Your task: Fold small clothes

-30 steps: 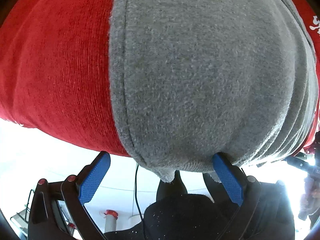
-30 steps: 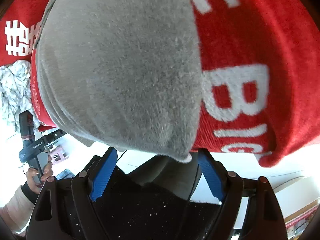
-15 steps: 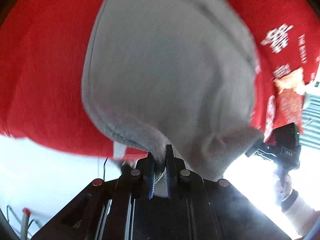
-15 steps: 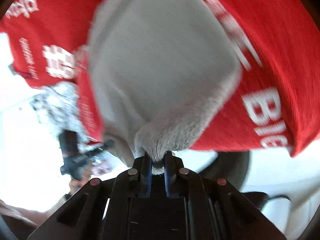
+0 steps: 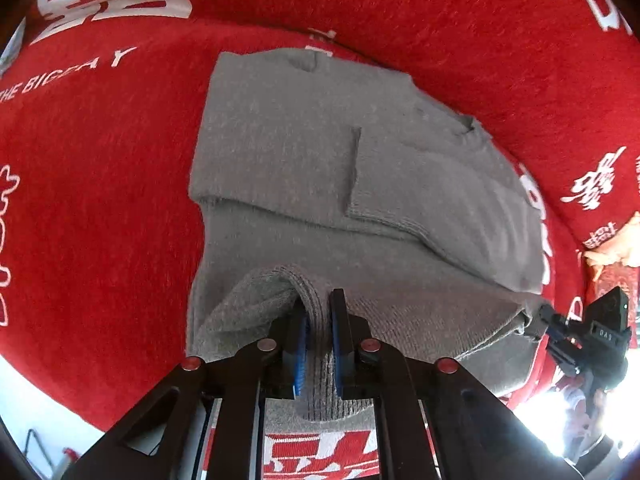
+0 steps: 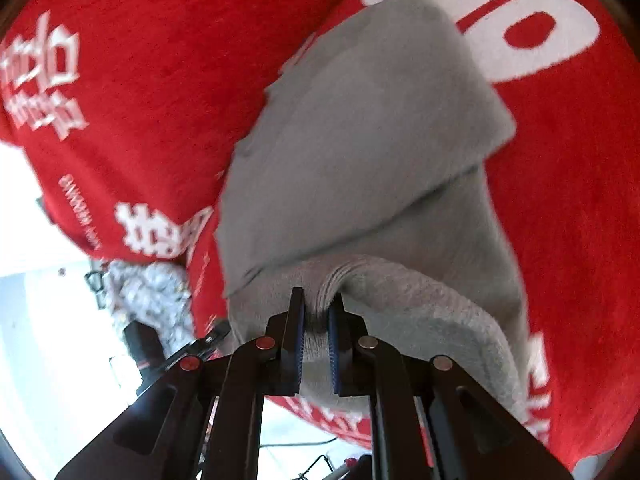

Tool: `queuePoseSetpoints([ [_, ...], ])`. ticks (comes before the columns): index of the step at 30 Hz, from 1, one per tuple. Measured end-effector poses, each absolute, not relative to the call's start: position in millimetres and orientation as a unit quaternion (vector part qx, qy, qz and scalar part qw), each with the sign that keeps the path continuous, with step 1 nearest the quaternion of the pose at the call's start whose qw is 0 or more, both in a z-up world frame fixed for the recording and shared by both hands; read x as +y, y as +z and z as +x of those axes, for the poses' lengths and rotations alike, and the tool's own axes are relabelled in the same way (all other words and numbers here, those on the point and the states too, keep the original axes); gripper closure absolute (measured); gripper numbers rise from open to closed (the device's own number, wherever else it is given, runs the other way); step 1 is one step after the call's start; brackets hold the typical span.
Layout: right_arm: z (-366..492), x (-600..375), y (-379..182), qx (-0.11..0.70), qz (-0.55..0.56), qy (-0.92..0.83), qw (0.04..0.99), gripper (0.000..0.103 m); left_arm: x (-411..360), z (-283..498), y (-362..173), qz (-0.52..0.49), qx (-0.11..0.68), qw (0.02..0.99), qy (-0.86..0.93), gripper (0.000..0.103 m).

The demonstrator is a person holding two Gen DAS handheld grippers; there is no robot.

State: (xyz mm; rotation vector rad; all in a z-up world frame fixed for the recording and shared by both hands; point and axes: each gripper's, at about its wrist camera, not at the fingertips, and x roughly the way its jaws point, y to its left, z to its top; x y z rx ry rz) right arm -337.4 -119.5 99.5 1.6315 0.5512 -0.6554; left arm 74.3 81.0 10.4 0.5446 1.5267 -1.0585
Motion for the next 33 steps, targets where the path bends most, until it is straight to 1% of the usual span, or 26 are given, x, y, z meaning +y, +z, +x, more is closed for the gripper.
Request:
queuePoseSetpoints([
  [2,-343,-126,97,0.243,0.709,-0.291,0.594,0.087,74,61,12,0.247,0.644,0.568,-0.450,0.089],
  [3,-345,-128,98,0.243,0.709,-0.292,0.594,0.084,73,59,14,0.253,0.642,0.567,-0.450,0.089],
  [4,-348,-131,101,0.245,0.707,-0.293,0.596,0.074,71,54,15,0.258,0.642,0.566,-0.449,0.089],
  [5,-352,-131,103,0.250,0.703,-0.295,0.597,0.068,70,48,17,0.262,0.642,0.564,-0.449,0.089],
  [6,-354,-131,105,0.260,0.695,-0.299,0.600,0.056,66,42,17,0.265,0.643,0.562,-0.449,0.089],
  [7,-354,-134,108,0.267,0.689,-0.300,0.603,0.052,67,38,20,0.267,0.643,0.560,-0.448,0.089],
  [13,-341,-141,126,0.355,0.602,-0.313,0.642,0.050,67,32,43,0.306,0.632,0.567,-0.431,0.089],
  [15,-331,-143,129,0.383,0.567,-0.319,0.655,0.049,67,37,58,0.302,0.615,0.583,-0.436,0.089],
  [18,-320,-148,129,0.404,0.536,-0.329,0.665,0.049,68,48,72,0.283,0.600,0.602,-0.444,0.089],
  [19,-317,-150,128,0.406,0.533,-0.330,0.665,0.048,67,49,73,0.284,0.595,0.607,-0.444,0.071],
  [20,-313,-152,126,0.409,0.531,-0.334,0.663,0.046,64,49,71,0.298,0.586,0.610,-0.443,0.047],
  [21,-311,-153,125,0.412,0.529,-0.339,0.660,0.045,63,48,69,0.307,0.576,0.615,-0.443,0.003],
  [22,-307,-154,123,0.417,0.525,-0.345,0.657,0.045,63,46,71,0.313,0.559,0.625,-0.447,0.000],
  [23,-304,-154,122,0.420,0.522,-0.349,0.656,0.045,62,41,70,0.323,0.540,0.627,-0.459,0.000],
  [28,-294,-153,118,0.426,0.510,-0.386,0.640,0.045,51,18,42,0.376,0.531,0.573,-0.499,0.000],
  [29,-293,-153,116,0.427,0.510,-0.396,0.633,0.045,48,5,33,0.406,0.510,0.559,-0.512,0.000],
  [33,-290,-152,112,0.431,0.507,-0.414,0.621,0.045,41,-20,8,0.476,0.448,0.544,-0.527,0.000],
])
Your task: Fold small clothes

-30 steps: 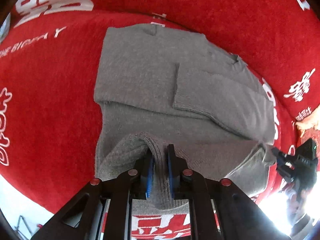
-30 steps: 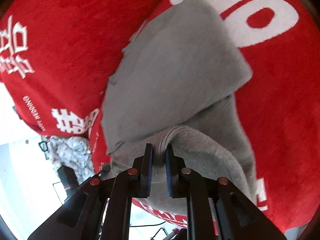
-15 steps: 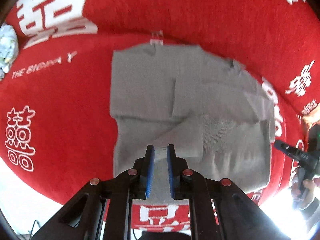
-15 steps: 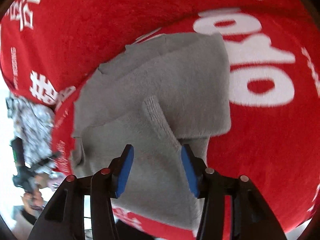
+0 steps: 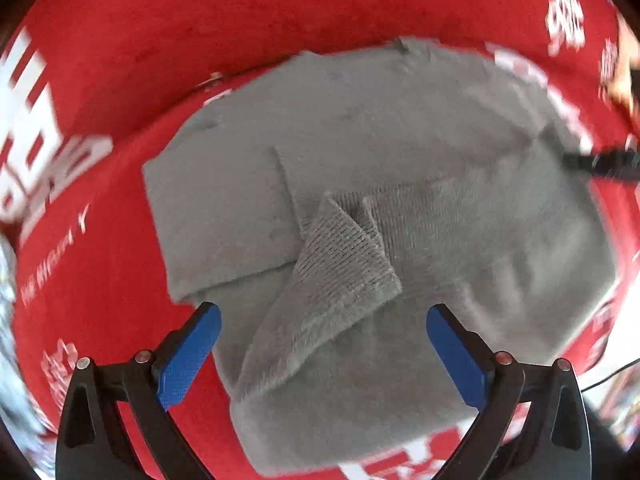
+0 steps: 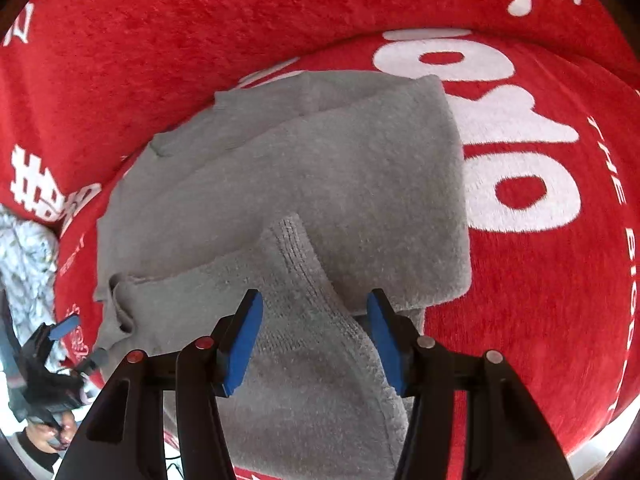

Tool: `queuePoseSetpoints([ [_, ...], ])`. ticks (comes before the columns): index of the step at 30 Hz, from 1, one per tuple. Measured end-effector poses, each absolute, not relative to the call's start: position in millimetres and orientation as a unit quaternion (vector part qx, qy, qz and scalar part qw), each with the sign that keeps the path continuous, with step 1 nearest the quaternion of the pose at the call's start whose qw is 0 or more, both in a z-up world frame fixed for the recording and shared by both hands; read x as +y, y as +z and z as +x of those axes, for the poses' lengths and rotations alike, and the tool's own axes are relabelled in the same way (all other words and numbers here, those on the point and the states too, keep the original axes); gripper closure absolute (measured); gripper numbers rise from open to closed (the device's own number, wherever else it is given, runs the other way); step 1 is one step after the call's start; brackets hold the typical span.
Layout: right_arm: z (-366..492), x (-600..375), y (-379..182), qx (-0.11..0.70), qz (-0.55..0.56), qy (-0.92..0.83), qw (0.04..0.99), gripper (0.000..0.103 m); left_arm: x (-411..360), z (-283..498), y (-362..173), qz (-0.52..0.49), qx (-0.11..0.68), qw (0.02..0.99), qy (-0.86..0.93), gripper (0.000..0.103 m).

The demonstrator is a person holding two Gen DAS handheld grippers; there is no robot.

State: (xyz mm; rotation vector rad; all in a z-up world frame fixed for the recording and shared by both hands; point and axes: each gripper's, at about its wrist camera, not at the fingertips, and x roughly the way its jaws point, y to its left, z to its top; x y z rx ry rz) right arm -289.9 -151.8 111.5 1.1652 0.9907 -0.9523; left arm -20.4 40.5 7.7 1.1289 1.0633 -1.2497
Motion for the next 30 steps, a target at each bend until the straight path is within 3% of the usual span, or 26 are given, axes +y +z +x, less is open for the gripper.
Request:
queuePoseSetpoints([
  [2,-286,-151,109,0.439,0.500,-0.420,0.617,0.045,36,-23,-6,0.499,0.431,0.549,-0.513,0.003],
  [4,-281,-150,108,0.448,0.490,-0.425,0.615,0.045,34,-19,-14,0.514,0.427,0.557,-0.493,0.036],
  [5,-278,-149,108,0.454,0.482,-0.428,0.615,0.045,33,-14,-18,0.511,0.442,0.556,-0.485,0.039],
  [6,-276,-148,108,0.458,0.476,-0.429,0.616,0.048,33,-9,-17,0.495,0.454,0.557,-0.488,0.048],
  [7,-272,-146,108,0.467,0.464,-0.429,0.618,0.080,33,-4,-15,0.478,0.466,0.558,-0.492,0.081],
  [8,-269,-144,108,0.477,0.453,-0.429,0.619,0.098,31,1,-13,0.463,0.486,0.552,-0.495,0.094],
  [14,-263,-134,150,0.470,0.406,-0.433,0.653,0.097,32,35,28,0.353,0.551,0.551,-0.518,0.093],
  [21,-265,-169,201,0.420,0.385,-0.452,0.686,0.097,-3,56,71,0.293,0.537,0.579,-0.540,0.093],
  [30,-243,-254,142,0.425,0.401,-0.457,0.671,0.097,-79,77,7,0.288,0.550,0.604,-0.499,0.093],
])
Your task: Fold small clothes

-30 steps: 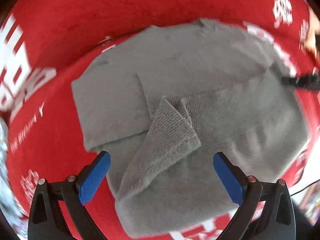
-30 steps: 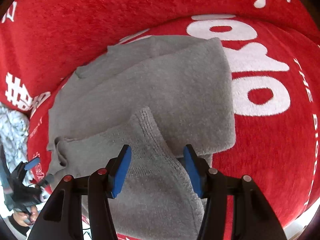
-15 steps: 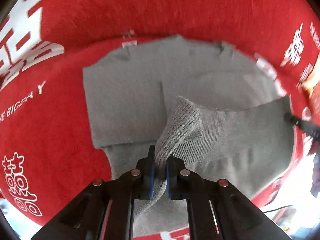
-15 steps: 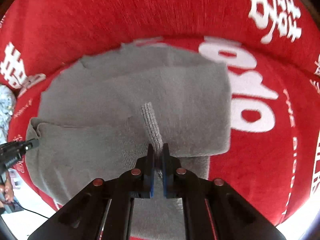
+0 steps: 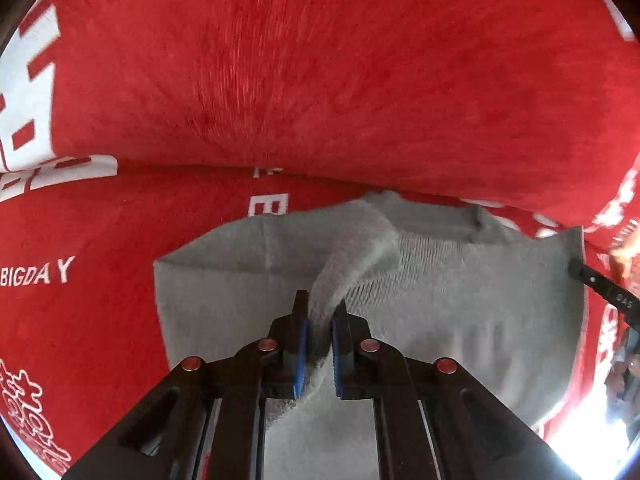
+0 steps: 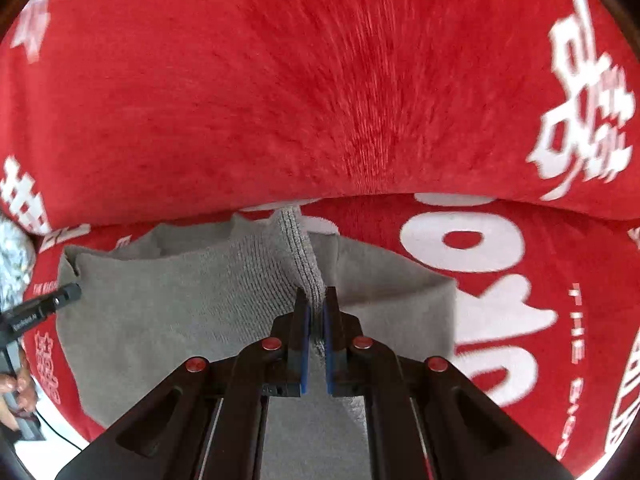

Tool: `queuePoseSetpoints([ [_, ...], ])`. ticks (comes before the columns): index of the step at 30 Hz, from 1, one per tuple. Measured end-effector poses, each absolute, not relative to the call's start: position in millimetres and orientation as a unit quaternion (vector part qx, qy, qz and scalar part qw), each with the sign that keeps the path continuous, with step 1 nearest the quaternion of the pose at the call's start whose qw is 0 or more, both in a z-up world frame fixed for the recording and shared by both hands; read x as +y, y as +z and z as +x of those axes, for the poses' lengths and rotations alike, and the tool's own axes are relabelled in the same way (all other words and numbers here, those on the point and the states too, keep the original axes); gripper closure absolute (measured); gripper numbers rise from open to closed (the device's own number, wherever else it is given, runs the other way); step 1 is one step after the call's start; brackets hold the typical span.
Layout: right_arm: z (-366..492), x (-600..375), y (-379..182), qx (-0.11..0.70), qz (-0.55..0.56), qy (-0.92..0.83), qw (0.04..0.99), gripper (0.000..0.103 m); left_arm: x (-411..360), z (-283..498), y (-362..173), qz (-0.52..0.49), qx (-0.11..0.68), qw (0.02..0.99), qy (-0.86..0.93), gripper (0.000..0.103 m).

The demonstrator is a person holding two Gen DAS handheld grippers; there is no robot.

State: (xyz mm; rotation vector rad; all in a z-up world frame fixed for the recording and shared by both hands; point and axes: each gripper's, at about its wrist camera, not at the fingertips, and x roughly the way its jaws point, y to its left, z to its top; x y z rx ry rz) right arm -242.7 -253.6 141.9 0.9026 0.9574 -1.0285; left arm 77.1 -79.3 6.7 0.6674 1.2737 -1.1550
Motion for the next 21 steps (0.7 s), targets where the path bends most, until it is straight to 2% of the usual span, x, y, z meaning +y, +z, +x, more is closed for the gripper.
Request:
queuePoseSetpoints([
  [6,-244,-268,89,0.426,0.432,-0.472,0.640,0.096,-91,96,-31,0.295,0.556,0.630,-0.455,0.093],
  [8,-245,-265,88,0.424,0.422,-0.486,0.637,0.095,-90,104,-33,0.296,0.550,0.644,-0.442,0.079],
  [9,-246,-265,89,0.425,0.415,-0.495,0.634,0.091,-89,107,-31,0.301,0.541,0.655,-0.432,0.063],
  [10,-248,-265,91,0.428,0.410,-0.505,0.628,0.086,-88,111,-29,0.305,0.534,0.666,-0.423,0.054],
  [13,-263,-266,99,0.444,0.393,-0.556,0.583,0.082,-81,127,-22,0.316,0.522,0.691,-0.386,0.054],
  [16,-287,-257,115,0.403,0.446,-0.544,0.585,0.081,-68,138,-9,0.299,0.543,0.677,-0.397,0.054],
  [17,-293,-250,121,0.391,0.461,-0.531,0.594,0.077,-60,135,-2,0.300,0.547,0.662,-0.416,0.054],
  [19,-301,-231,130,0.382,0.481,-0.504,0.608,0.058,-49,128,5,0.305,0.553,0.639,-0.438,0.054],
  [21,-310,-201,137,0.385,0.491,-0.487,0.612,0.053,-26,117,6,0.310,0.571,0.614,-0.448,0.054],
])
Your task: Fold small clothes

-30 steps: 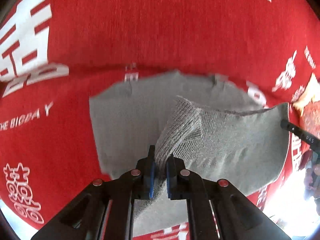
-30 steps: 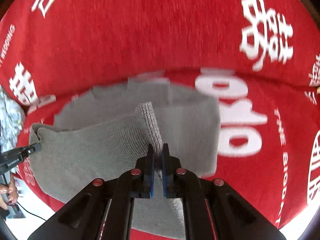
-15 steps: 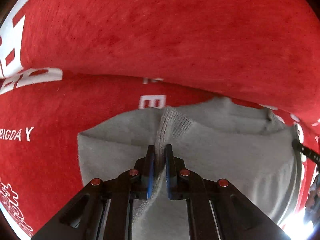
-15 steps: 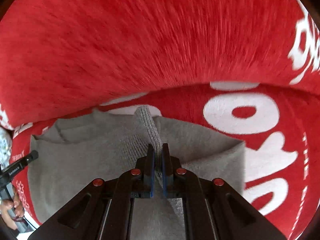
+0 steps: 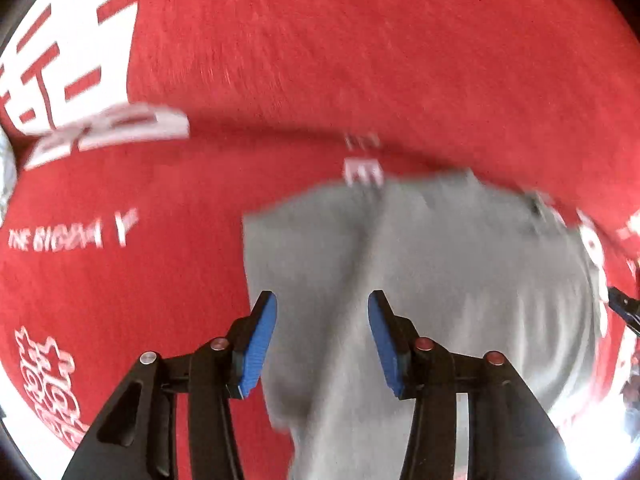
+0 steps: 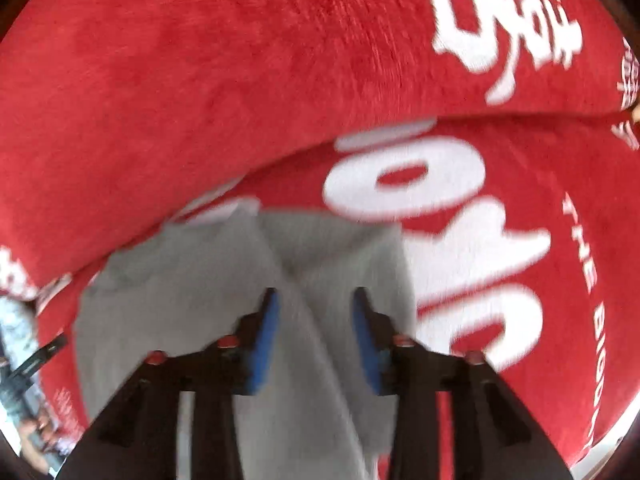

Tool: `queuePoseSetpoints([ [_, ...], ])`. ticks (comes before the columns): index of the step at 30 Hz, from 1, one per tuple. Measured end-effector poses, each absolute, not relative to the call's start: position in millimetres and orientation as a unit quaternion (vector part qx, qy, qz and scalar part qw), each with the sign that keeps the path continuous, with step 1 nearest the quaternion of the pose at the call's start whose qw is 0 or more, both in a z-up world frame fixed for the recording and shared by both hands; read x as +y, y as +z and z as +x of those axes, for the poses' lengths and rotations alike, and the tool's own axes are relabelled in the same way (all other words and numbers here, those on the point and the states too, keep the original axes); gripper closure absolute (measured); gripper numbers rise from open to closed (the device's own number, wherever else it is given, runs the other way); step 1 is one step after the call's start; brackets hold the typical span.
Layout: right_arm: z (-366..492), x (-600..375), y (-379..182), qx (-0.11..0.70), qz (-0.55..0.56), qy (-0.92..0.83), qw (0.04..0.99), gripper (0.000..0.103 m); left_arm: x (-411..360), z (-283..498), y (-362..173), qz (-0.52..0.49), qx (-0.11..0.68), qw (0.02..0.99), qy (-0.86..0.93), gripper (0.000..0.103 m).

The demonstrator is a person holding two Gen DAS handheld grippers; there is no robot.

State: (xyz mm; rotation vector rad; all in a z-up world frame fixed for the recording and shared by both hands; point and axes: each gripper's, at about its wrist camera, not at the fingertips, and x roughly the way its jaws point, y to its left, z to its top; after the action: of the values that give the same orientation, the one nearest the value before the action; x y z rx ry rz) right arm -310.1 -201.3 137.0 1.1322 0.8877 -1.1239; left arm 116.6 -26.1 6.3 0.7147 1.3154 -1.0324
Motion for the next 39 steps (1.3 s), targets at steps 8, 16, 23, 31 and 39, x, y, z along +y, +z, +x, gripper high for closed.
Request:
queuePoseSetpoints([
  [8,-389,-71,110,0.289,0.655,-0.494,0.492,0.052,63,104,-11,0.248,0.673,0.577,-0.391,0.054],
  [16,-396,-56,80,0.176,0.727,-0.482,0.456,0.092,78,85,-24,0.272,0.667,0.579,-0.380,0.054],
  [23,-386,-65,101,0.306,0.637,-0.508,0.492,0.091,82,66,-27,0.305,0.638,0.594,-0.385,0.044],
  [31,-399,-52,116,0.340,0.621,-0.532,0.465,0.087,113,66,-10,0.329,0.621,0.608,-0.371,0.030],
  [39,-342,-75,151,0.369,0.539,-0.506,0.563,0.087,83,48,25,0.301,0.600,0.595,-0.443,0.039],
])
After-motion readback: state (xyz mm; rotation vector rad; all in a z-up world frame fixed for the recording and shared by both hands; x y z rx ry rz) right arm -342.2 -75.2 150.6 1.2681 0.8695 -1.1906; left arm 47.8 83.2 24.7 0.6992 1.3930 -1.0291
